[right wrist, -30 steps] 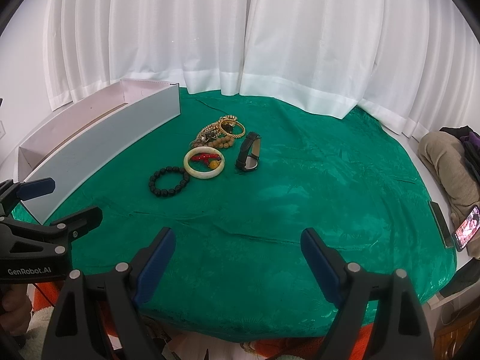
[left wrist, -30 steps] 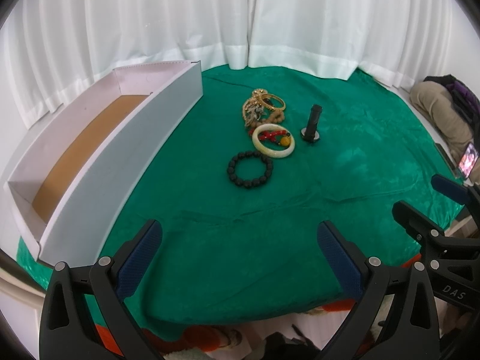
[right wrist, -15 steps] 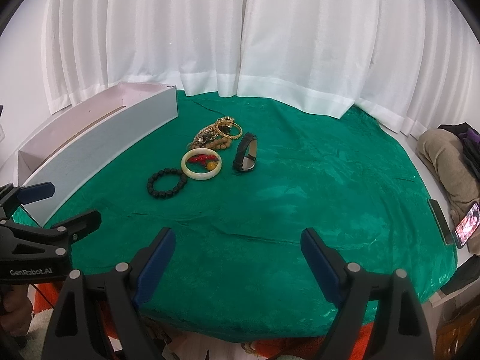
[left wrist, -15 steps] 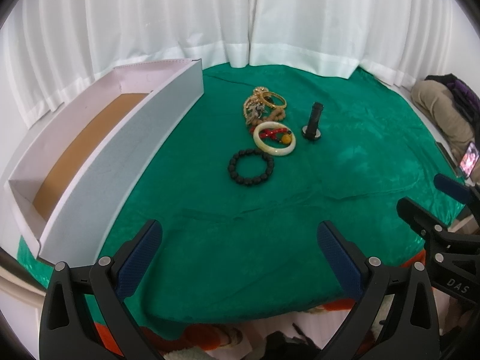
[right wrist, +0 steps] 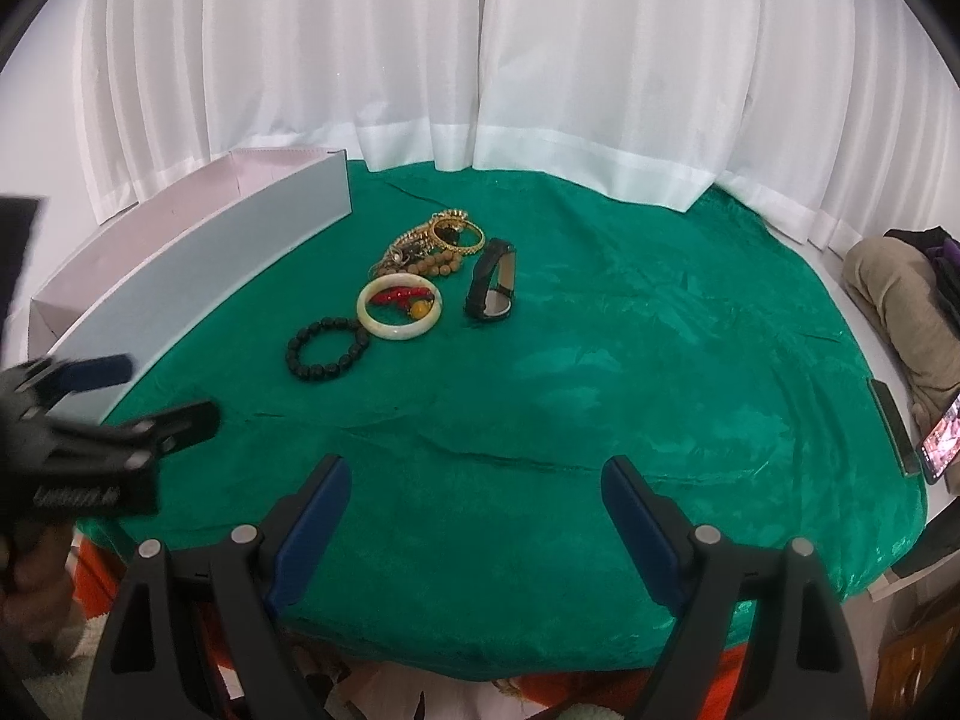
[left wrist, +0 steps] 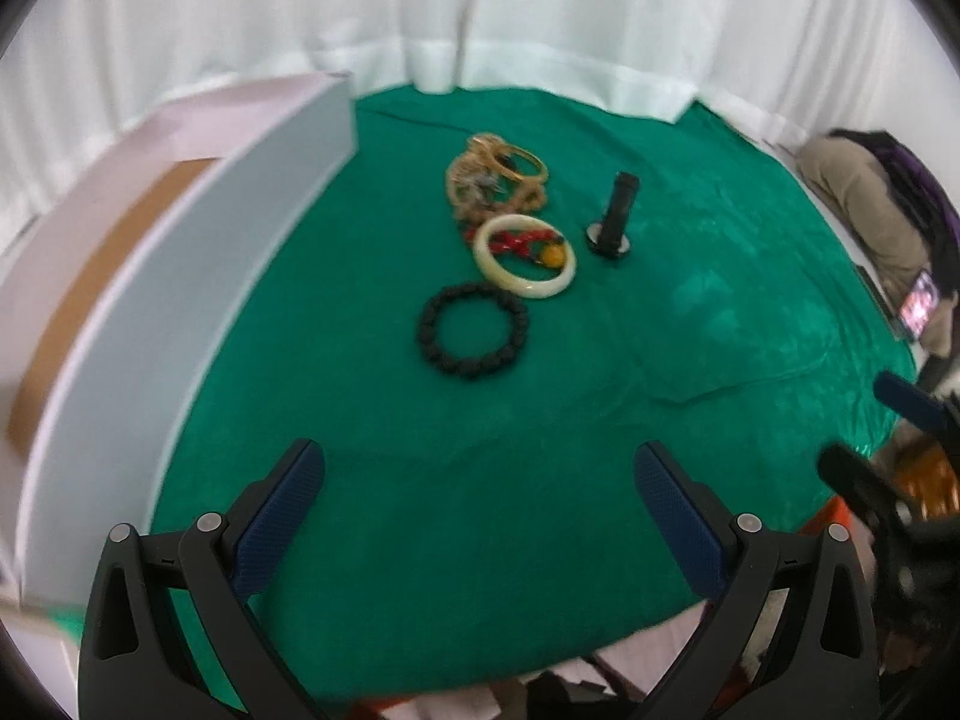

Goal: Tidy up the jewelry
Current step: 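Grasp the black bead bracelet with the left tool while the right tool grasps the black watch, then carry the bracelet and watch into the white box and open both tools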

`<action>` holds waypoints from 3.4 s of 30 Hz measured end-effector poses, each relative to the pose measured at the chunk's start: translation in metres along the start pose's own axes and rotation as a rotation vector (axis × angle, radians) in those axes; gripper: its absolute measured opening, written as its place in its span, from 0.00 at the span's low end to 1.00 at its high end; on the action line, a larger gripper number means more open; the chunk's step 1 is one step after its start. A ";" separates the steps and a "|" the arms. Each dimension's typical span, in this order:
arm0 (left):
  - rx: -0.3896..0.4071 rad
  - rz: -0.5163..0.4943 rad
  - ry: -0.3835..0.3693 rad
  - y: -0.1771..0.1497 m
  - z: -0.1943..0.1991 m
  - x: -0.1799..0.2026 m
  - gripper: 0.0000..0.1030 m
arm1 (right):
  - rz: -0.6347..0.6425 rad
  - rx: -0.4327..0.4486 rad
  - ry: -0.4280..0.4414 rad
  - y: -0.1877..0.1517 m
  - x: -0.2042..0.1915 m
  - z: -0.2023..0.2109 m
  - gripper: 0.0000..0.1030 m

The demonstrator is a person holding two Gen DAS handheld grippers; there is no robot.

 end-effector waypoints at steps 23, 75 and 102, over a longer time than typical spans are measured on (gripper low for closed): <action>-0.089 0.094 0.024 0.020 -0.061 -0.048 0.11 | -0.101 -0.060 -0.009 -0.005 0.033 -0.028 0.85; 0.205 0.464 0.221 0.031 0.132 -0.262 0.10 | 0.226 -0.014 0.766 0.219 -0.316 -0.035 0.16; 0.260 0.273 0.435 0.011 0.119 -0.236 0.95 | 0.330 0.119 0.385 0.133 -0.235 -0.052 0.80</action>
Point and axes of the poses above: each gripper's, at about its wrist camera, not at the fingertips, and z roughly against the way its jaws point, x to its right, y to its top, the point moved 6 cm from there along -z, roughly the way its jaws point, and after that the axes turned 9 degrees about -y, right-handed, at the moved point
